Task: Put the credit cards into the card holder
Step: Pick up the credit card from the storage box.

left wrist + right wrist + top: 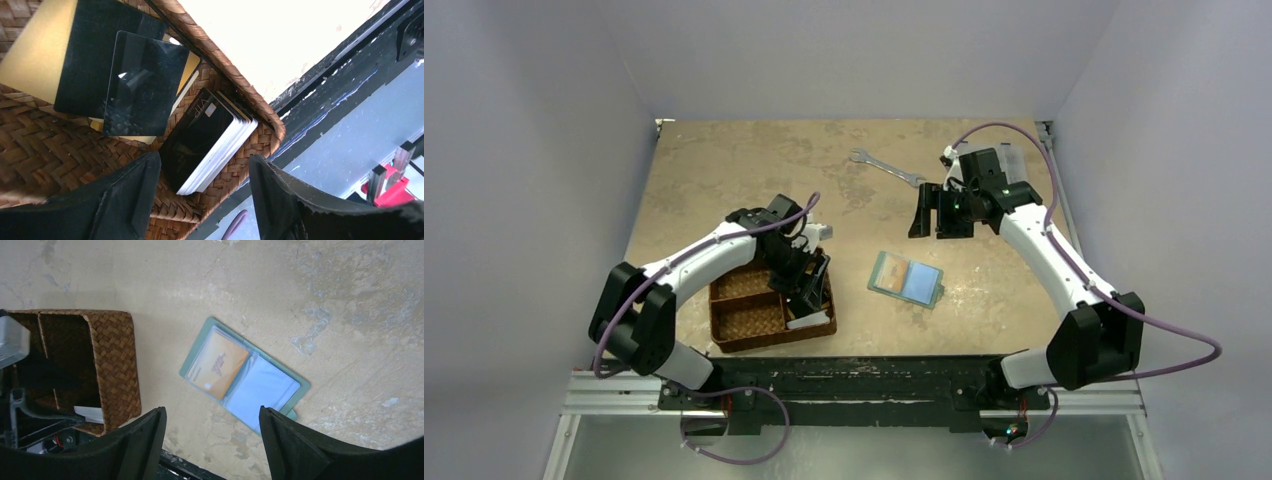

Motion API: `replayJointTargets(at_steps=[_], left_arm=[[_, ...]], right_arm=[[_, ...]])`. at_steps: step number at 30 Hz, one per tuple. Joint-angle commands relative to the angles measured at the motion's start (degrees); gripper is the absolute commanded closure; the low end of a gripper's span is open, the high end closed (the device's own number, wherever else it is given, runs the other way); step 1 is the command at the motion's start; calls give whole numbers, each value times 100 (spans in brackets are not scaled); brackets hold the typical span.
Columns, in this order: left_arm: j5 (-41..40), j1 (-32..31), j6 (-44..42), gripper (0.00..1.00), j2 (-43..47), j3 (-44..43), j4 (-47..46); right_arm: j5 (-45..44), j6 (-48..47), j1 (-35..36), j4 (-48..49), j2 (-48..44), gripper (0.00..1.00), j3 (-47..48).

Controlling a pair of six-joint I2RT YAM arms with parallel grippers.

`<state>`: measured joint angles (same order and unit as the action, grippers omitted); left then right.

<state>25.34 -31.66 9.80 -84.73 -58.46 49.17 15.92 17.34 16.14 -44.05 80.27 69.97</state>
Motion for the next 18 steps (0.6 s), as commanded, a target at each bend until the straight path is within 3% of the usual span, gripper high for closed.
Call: replayJointTargets(at_steps=[1, 18], left_arm=[[524, 61, -337, 32, -419, -96, 54], [1079, 80, -467, 37, -975, -166, 39]], right_arm=[[62, -83, -23, -18, -65, 25, 8], [51, -293, -67, -253, 159, 27, 186]])
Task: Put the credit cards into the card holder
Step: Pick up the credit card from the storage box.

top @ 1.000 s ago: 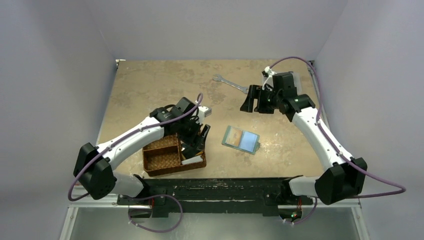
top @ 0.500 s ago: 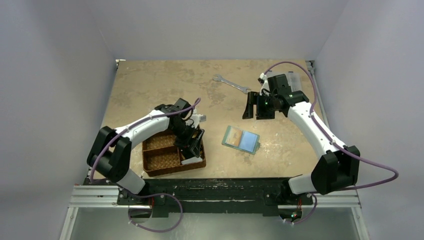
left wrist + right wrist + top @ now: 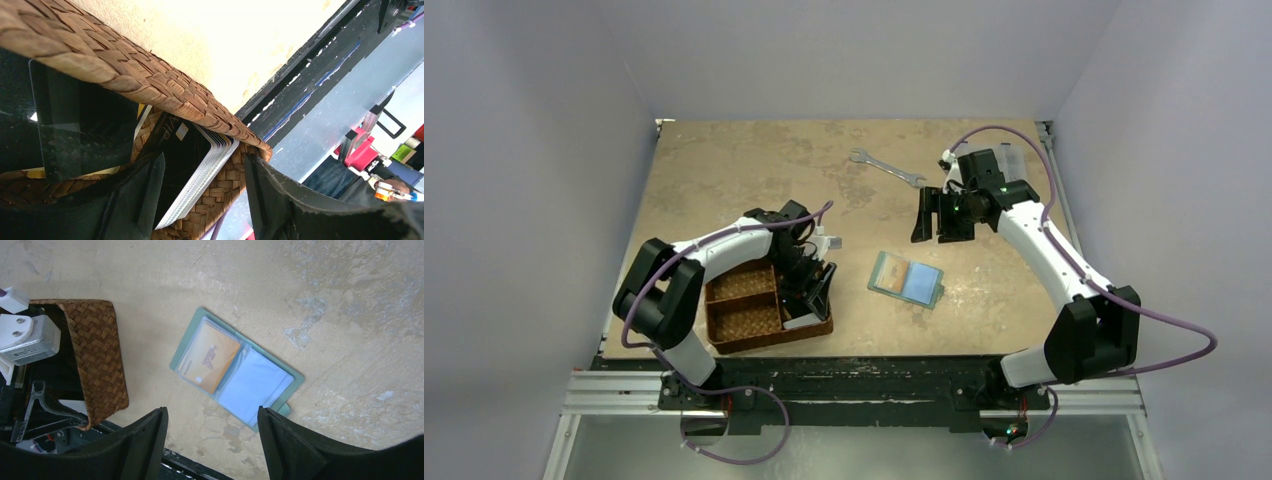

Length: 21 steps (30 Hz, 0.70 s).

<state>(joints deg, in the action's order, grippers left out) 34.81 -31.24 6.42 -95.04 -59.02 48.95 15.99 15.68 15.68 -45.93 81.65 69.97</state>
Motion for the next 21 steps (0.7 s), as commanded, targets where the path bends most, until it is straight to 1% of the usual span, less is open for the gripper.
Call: replayJointTargets(at_steps=[1, 8, 11, 13, 17, 21], left_arm=[[150, 38, -124, 38, 78, -104, 54], [324, 33, -121, 47, 134, -51, 10], [386, 35, -106, 52, 181, -27, -2], [443, 33, -86, 52, 204, -4, -18], [528, 32, -98, 57, 218, -4, -12], [545, 31, -113, 63, 257, 5, -2]], right_arm=[[49, -127, -21, -65, 31, 27, 202], [96, -136, -24, -66, 45, 28, 225], [115, -136, -21, -65, 15, 28, 205], [115, -136, -24, -65, 1, 28, 197], [115, -127, -21, -56, -42, 28, 145], [115, -136, -27, -48, -95, 29, 81]])
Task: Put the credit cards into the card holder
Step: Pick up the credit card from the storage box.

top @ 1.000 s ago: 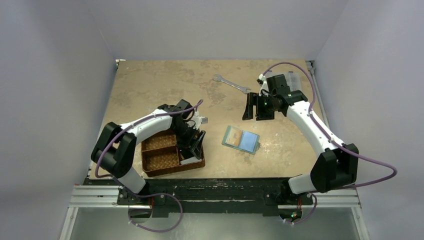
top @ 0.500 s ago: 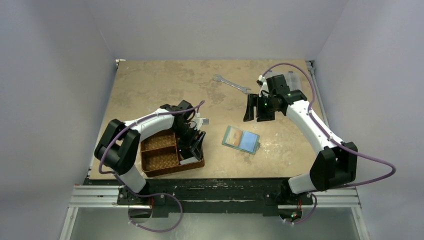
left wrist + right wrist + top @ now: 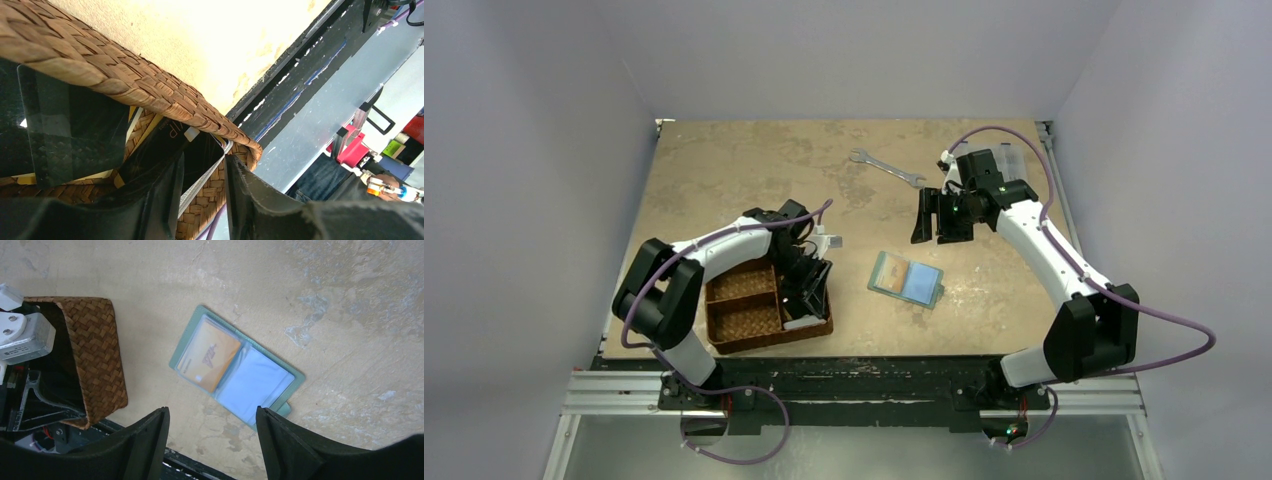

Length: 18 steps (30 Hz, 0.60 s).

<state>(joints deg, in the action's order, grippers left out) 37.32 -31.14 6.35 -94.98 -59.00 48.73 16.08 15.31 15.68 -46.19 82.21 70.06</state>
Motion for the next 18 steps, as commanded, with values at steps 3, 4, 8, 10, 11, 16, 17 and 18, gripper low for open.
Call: replayJointTargets(at_steps=[3, 4, 8, 10, 11, 16, 17, 18], left_arm=[[255, 20, -140, 69, 267, -10, 36], [246, 12, -157, 70, 276, -14, 44], [156, 3, -227, 76, 324, -89, 126], [64, -4, -257, 80, 373, -147, 176], [20, -6, -262, 82, 401, -181, 202], [-497, -5, -325, 92, 484, -466, 412], [-664, -6, -331, 94, 488, -545, 468], [-836, -4, -343, 97, 496, -623, 523]], right_arm=[[98, -98, -24, -5, -165, 29, 65], [93, -98, -23, -4, -170, 29, 62], [89, -98, -24, 5, -183, 29, 43], [89, -98, -26, 4, -191, 29, 34], [82, -98, -22, 5, -196, 29, 26], [97, -98, -25, 22, -180, 30, 33], [97, -98, -26, 21, -172, 30, 40], [102, -96, -23, 23, -164, 30, 47]])
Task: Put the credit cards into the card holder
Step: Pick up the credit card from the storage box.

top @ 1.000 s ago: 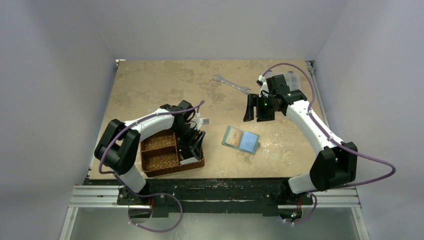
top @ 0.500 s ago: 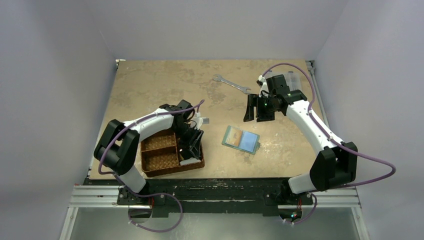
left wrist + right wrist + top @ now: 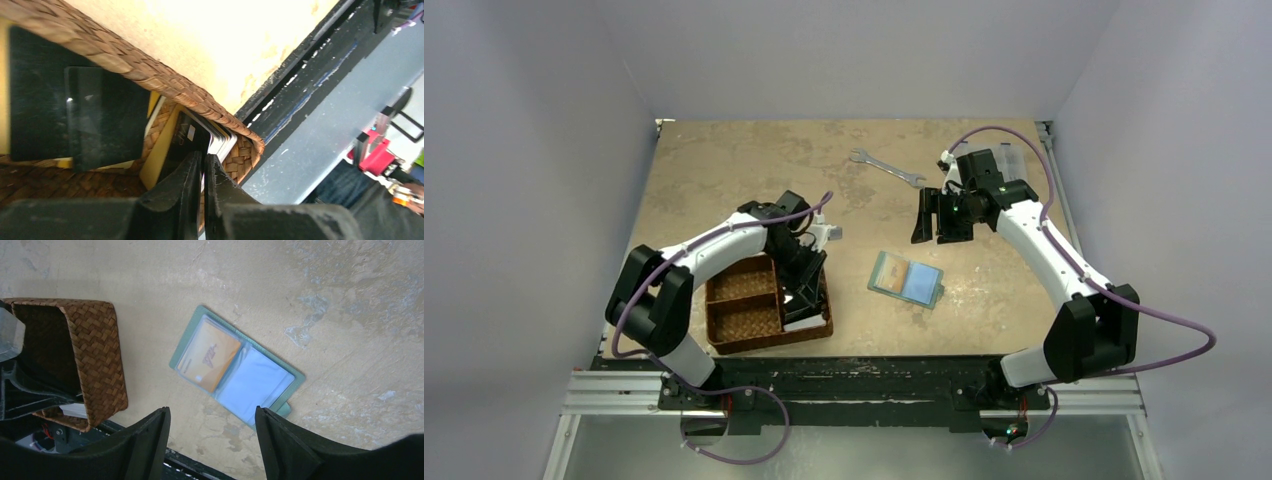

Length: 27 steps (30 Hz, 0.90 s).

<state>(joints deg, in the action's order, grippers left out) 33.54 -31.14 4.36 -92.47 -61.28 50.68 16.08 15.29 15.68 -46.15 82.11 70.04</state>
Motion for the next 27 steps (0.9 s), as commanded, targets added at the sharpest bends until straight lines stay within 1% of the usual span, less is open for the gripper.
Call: replayJointTargets(at_steps=[1, 4, 12, 15, 18, 22, 27], left_arm=[[-622, -6, -161, 99, 253, -474, 383], [-1106, -6, -147, 100, 285, -709, 502], [-1863, -6, 26, 100, 453, -1018, 407], [-2437, -1, 138, 100, 447, -1102, 481], [-2865, 2, 245, 100, 413, -1396, 688], [-2850, 3, 493, 100, 421, -1973, 908], [-2766, 13, 933, 100, 557, -2481, 1079]], right_arm=[[106, -96, -21, 18, -147, 30, 57], [114, -96, -21, 27, -132, 30, 79], [141, -97, -22, 0, -154, 31, 119], [135, -91, -21, -11, -207, 32, 107], [145, -71, -23, -1, -230, 32, 106], [179, -104, -21, -19, -237, 31, 224], [541, 37, -13, 176, -267, 29, 362]])
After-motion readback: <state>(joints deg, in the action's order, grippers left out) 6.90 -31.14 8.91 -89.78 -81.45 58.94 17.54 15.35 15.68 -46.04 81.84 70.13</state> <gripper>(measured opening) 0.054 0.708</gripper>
